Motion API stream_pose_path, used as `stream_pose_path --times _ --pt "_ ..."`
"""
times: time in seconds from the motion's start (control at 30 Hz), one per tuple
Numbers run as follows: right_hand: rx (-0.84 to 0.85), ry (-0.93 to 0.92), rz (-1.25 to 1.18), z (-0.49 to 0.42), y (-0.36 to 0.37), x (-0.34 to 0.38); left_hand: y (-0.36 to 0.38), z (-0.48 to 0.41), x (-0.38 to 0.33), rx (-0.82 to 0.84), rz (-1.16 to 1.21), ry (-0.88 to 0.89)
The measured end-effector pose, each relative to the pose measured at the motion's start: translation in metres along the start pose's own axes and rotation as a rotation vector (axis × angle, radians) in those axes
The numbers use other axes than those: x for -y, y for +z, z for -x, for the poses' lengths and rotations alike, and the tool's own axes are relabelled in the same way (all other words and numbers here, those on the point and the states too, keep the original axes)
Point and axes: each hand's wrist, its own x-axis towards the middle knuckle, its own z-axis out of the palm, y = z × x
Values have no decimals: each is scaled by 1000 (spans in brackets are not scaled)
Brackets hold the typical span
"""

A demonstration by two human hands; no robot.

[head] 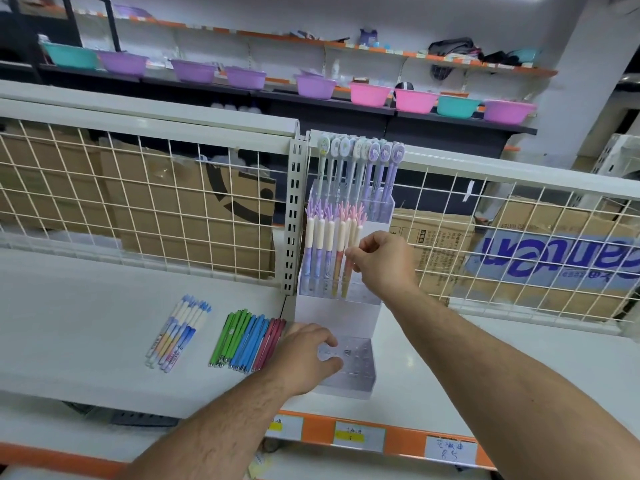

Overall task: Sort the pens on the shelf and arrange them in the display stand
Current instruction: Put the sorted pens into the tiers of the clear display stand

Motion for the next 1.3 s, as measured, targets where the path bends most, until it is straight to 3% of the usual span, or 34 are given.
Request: stream_pose_path --times 0.53,0.77,0.93,1.3 --pt "29 -27 -28 24 11 -40 3 3 0 2 -9 -29" --pt "50 -106 5 43 16 -53 2 16 -2 -103 -71 -16" --pt "93 -80 13 59 30 -55 -10 27 14 -19 -85 21" --pt "105 -106 55 109 147 -18 -92 57 101 -81 -134 15"
